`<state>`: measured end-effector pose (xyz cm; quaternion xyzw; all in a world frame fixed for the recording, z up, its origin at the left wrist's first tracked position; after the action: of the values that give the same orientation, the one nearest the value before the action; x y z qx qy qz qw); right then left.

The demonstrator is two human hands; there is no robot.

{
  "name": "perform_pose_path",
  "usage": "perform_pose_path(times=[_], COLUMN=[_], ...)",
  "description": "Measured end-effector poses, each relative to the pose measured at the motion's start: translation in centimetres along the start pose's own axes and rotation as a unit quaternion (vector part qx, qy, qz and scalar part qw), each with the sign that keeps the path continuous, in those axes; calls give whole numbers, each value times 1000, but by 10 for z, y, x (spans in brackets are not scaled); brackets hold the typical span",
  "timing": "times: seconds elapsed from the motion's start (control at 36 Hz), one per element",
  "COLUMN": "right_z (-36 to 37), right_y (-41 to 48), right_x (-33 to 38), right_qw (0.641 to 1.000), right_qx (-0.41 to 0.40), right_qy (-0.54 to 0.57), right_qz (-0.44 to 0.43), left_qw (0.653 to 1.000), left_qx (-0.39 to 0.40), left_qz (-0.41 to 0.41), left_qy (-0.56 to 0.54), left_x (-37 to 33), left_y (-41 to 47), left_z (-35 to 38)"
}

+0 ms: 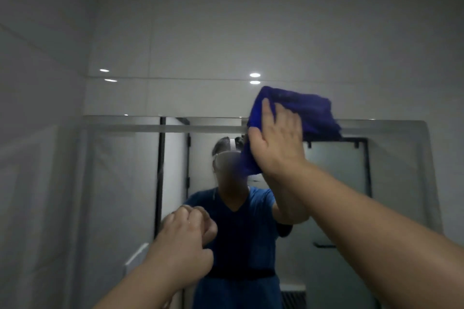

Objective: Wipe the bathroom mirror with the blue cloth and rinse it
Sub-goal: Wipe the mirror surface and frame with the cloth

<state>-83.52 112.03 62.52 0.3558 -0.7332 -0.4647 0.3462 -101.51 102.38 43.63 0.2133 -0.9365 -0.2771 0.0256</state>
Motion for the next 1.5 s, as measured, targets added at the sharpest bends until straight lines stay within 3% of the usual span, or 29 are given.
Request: perform_pose_path(times=[0.06,0.14,0.19,0.25,0.33,0.39,0.44,0.5,0.58,0.69,0.78,0.83,0.92,1.03,1.11,1.28,1.44,1.5], right_z=[15,24,16,3,-14,-29,-41,-46,-64,-81,-70,-54,-47,-50,-47,-47,-46,-45], right_y=[4,8,16,26,31,36,38,30,15,6,9,7,2,3,2,3,5,5], right_x=[34,68,73,65,48,36,13,-14,-40,-59,-74,-74,-77,-77,-79,-78,-79,-77], right_qw=[996,977,973,974,951,919,847,790,856,913,947,970,972,967,967,973,970,969], right_qx=[76,193,207,214,225,184,112,35,-116,-249,-236,-204,-196,-209,-205,-195,-210,-213], right_qy=[14,3,-15,47,212,346,511,590,494,324,213,133,121,134,143,115,116,116], right_qz=[-40,-93,-102,-59,-9,28,96,163,96,19,32,-7,-34,-55,-57,-33,-29,-36], left_qw=[997,966,924,893,893,899,911,921,924,926,919,915,894,876,882,891,885,885], left_qx=[-35,-220,-359,-425,-411,-393,-365,-343,-320,-359,-357,-343,-371,-409,-432,-425,-413,-428], left_qz=[15,17,32,70,116,144,171,186,168,117,170,210,245,211,131,-116,-200,-175], left_qy=[-68,-133,-127,-132,-140,-128,-85,21,126,35,1,-23,60,145,135,112,76,62], left_x=[-1,-6,-18,-39,-72,-96,-121,-145,-168,-156,-146,-135,-122,-95,-64,12,6,-28], left_y=[-3,-11,-17,-12,20,41,62,78,95,99,96,95,96,98,98,104,104,104], left_z=[-19,-82,-126,-158,-177,-184,-182,-170,-145,-150,-152,-155,-157,-157,-165,-174,-171,-170])
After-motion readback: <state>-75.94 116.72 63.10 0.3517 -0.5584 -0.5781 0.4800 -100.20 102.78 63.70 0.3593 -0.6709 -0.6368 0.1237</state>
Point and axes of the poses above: each hand's wrist, its own y-axis towards the middle knuckle, its own z-axis out of the palm, x = y × z, the point moved 9 cm from there along y, towards the middle knuckle, and after that the axes turned 15 degrees about y, right-handed, at the moved point
